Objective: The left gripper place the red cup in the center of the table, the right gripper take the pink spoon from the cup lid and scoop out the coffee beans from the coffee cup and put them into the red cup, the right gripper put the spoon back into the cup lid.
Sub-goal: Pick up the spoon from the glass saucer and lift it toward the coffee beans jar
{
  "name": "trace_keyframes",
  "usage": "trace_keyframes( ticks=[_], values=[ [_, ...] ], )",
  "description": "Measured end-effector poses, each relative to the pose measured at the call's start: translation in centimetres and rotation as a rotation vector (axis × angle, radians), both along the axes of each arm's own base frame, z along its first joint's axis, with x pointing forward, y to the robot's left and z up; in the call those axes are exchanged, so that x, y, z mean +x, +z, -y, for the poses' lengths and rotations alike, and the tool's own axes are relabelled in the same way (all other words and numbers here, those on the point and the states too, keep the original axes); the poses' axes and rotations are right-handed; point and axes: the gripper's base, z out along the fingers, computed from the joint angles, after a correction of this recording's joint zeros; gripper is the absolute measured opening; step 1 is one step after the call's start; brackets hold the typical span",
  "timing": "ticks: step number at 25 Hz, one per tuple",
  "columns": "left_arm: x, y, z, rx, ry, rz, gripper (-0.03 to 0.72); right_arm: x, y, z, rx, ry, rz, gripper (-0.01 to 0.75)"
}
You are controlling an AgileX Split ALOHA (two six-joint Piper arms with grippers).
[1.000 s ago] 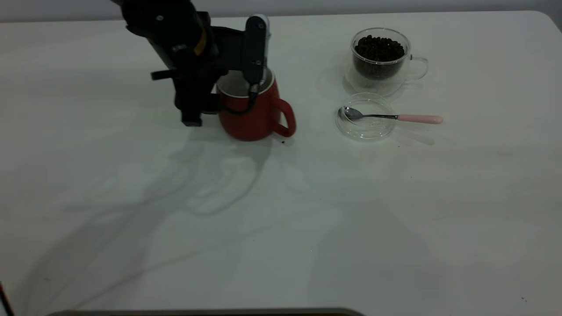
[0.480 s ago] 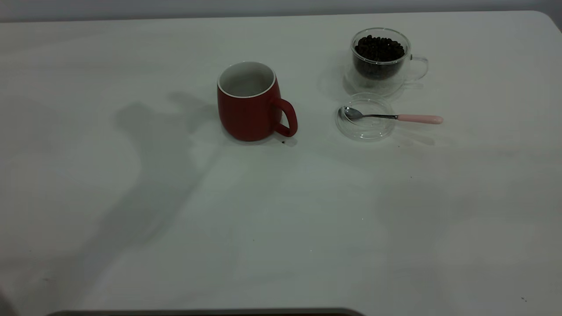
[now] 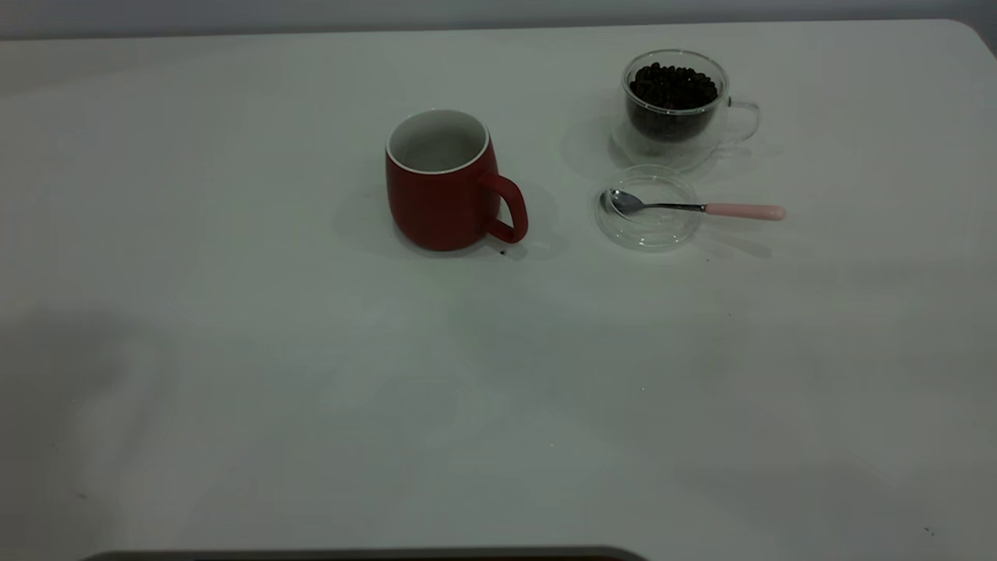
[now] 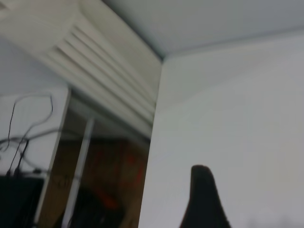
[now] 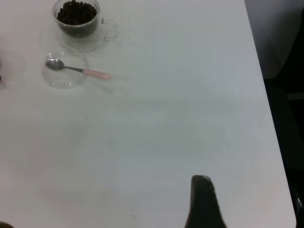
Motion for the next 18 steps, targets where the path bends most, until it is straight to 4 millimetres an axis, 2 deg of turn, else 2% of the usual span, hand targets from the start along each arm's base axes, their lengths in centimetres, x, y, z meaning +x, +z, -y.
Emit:
trace_keyframes(
  ticks=[3, 5, 9, 13, 18],
  values=[
    [-4.5, 2.2, -2.0, -0.092, -0.052, 0.083, 0.586, 0.0, 0.0, 0.0, 0.0, 0.0, 0.0, 0.546],
    [-7.2, 3.0, -2.8, -0.162, -0.12, 0.104, 0.586, 0.0, 0.0, 0.0, 0.0, 0.0, 0.0, 0.546],
    [-12.3, 3.1, -4.2, -0.265, -0.28, 0.134, 0.586, 0.0, 0.0, 0.0, 0.0, 0.0, 0.0, 0.546],
    [-16.1, 0.3, -5.0, -0.305, -0.415, 0.104, 0.586, 0.0, 0.0, 0.0, 0.0, 0.0, 0.0, 0.546],
    [-18.9, -5.3, -5.0, -0.343, -0.559, 0.013, 0.586, 0.0, 0.0, 0.0, 0.0, 0.0, 0.0, 0.546]
  ],
)
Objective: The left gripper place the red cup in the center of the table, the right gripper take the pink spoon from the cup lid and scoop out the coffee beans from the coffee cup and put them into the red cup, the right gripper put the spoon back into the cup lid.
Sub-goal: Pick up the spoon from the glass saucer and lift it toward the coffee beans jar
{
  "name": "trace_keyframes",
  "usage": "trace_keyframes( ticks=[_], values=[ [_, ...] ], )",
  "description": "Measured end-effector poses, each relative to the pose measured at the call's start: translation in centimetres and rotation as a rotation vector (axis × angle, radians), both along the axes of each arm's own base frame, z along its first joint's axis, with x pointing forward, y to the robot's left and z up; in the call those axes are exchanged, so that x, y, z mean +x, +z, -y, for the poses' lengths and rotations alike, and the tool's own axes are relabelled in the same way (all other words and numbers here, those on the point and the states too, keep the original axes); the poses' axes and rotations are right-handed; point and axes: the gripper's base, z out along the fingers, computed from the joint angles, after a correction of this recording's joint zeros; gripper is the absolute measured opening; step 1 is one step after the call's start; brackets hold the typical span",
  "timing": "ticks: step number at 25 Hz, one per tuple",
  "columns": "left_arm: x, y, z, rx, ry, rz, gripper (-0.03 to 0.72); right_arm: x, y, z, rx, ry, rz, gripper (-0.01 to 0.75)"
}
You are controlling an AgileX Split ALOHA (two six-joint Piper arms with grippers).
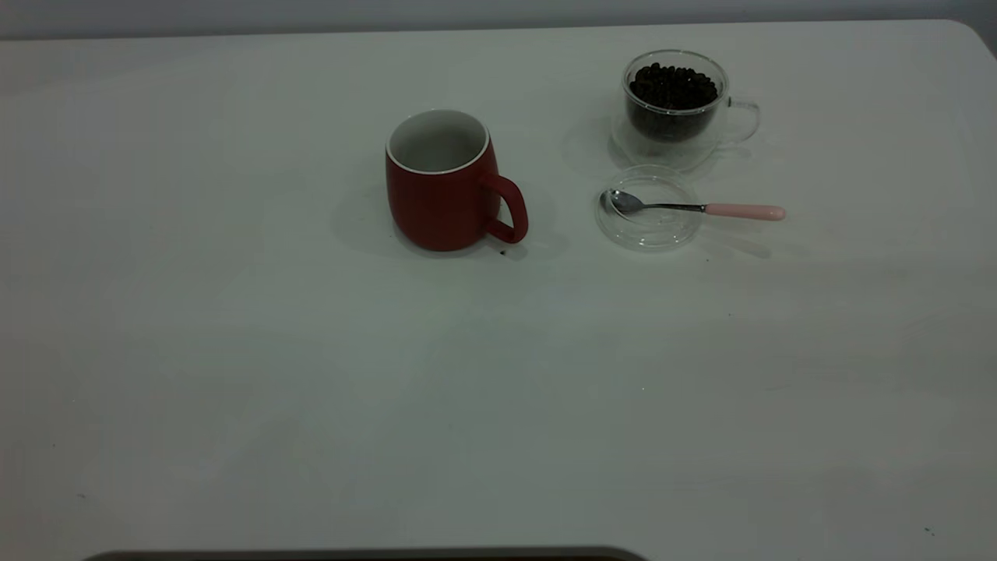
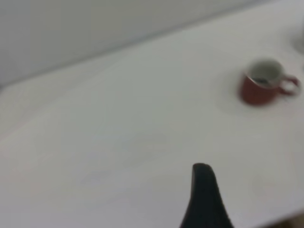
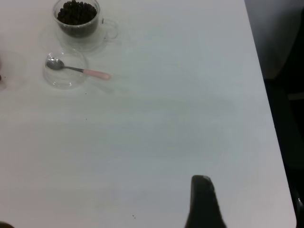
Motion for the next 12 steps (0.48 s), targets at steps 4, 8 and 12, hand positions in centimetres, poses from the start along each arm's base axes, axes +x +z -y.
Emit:
trace_keyframes(
  ticks=[4, 8, 12],
  values=[
    [-1.5, -4.7, 0.5, -0.032, -0.115, -0.067, 0.586, 0.0, 0.0, 0.0, 0.0, 0.0, 0.0, 0.546],
    [-2.3, -8.4, 1.0, -0.061, -0.204, -0.101, 0.586, 0.0, 0.0, 0.0, 0.0, 0.0, 0.0, 0.546],
    [-2.5, -10.5, 1.3, -0.065, -0.242, -0.109, 0.586, 0.0, 0.0, 0.0, 0.0, 0.0, 0.0, 0.546]
  ],
)
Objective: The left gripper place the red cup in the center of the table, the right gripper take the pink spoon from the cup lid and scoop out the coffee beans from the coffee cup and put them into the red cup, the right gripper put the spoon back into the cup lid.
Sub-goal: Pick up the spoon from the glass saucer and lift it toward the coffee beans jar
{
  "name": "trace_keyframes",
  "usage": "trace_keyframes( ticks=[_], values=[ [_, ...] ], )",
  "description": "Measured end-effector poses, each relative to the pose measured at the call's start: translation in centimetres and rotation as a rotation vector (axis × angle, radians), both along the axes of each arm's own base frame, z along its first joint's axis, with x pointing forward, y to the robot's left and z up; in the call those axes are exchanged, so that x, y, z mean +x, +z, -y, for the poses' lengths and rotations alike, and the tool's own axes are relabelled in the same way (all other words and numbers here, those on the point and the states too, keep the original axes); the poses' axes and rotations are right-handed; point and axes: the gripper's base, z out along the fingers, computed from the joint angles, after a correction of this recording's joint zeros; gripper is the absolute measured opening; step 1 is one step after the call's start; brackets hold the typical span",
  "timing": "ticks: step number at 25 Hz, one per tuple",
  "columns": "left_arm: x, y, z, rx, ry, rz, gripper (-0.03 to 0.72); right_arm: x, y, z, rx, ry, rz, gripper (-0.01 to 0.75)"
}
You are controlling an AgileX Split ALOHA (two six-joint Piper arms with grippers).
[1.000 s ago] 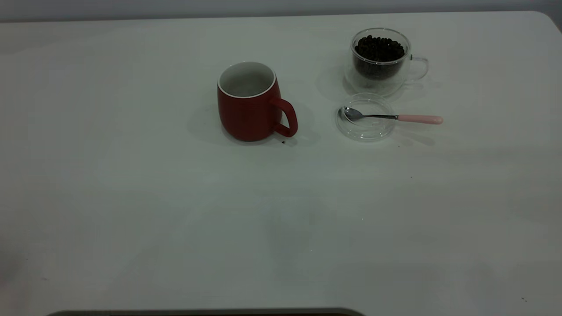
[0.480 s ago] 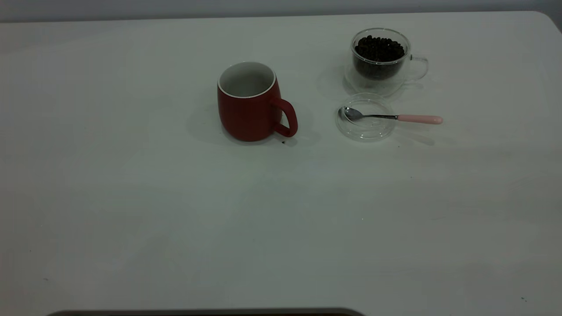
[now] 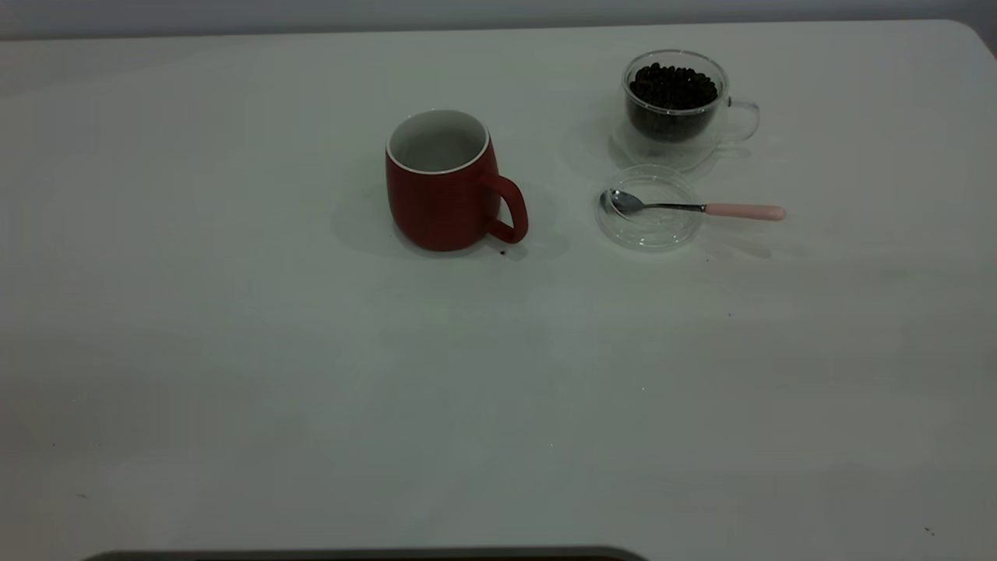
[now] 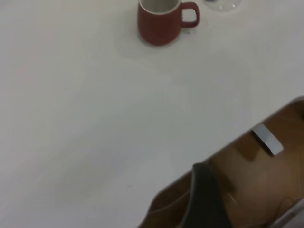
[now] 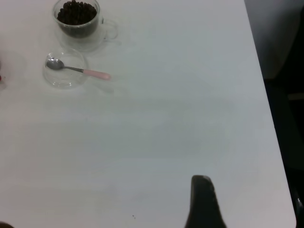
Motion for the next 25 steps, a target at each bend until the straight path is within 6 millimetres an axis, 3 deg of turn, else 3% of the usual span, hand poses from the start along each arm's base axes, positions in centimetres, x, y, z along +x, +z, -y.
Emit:
trace_keyframes(
  ticks=[7, 17, 25],
  values=[
    [0.1, -1.4, 0.4, -0.001, -0.024, -0.05, 0.586, 0.0, 0.0, 0.0, 0.0, 0.0, 0.0, 0.546],
    [0.1, -1.4, 0.5, -0.003, -0.012, -0.052, 0.586, 0.0, 0.0, 0.0, 0.0, 0.0, 0.0, 0.546],
    [-0.5, -1.5, 0.7, -0.031, 0.295, 0.003, 0.586, 0.0, 0.0, 0.0, 0.0, 0.0, 0.0, 0.546]
  ],
)
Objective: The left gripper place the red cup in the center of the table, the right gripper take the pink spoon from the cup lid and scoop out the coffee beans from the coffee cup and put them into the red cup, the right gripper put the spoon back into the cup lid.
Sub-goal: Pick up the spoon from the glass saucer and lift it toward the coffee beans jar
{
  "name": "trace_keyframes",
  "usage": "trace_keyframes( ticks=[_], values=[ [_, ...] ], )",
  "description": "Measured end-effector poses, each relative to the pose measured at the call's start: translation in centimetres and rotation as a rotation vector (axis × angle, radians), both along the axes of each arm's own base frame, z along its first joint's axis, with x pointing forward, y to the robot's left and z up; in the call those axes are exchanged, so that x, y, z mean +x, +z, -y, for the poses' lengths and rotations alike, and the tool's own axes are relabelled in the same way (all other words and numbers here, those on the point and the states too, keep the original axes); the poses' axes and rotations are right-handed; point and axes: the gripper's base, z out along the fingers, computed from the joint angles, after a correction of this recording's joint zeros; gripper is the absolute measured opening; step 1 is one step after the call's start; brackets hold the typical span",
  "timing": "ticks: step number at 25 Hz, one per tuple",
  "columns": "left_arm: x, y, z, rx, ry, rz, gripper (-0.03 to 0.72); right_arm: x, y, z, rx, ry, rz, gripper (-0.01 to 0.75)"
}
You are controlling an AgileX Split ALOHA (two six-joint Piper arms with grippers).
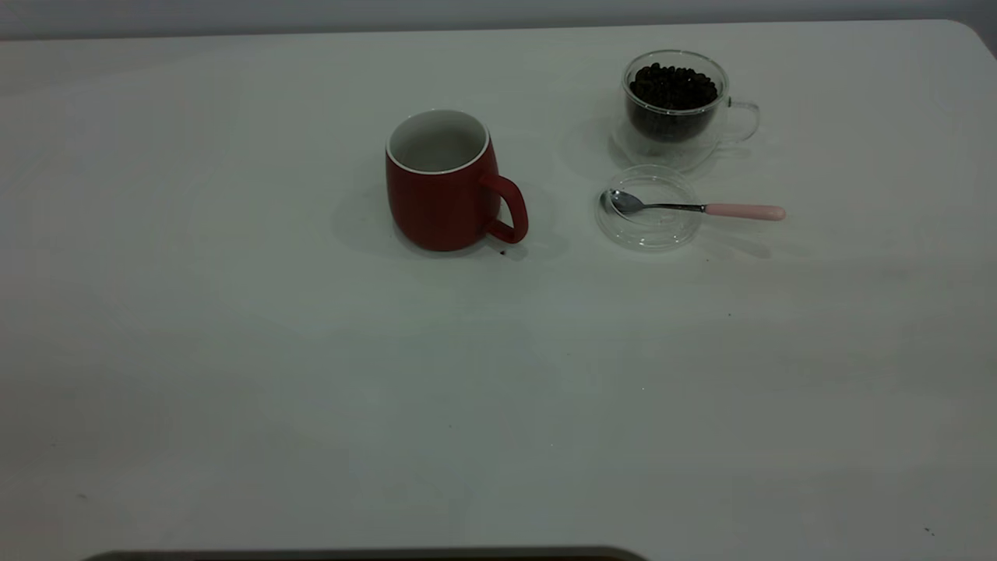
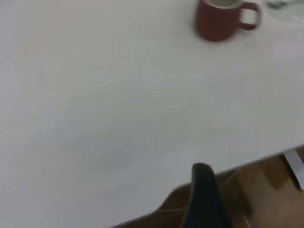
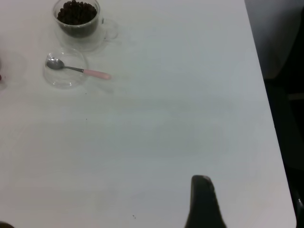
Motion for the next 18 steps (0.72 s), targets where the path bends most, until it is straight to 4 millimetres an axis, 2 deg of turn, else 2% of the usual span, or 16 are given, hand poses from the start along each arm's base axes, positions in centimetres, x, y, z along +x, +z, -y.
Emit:
trace_keyframes(
  ticks=[9, 18],
  values=[
    [0.05, 0.0, 0.19, -0.001, 0.102, -0.001, 0.586, 0.0, 0.0, 0.0, 0.0, 0.0, 0.0, 0.546],
    [0.06, 0.0, 0.24, -0.003, 0.115, -0.001, 0.586, 0.0, 0.0, 0.0, 0.0, 0.0, 0.0, 0.546]
  ],
)
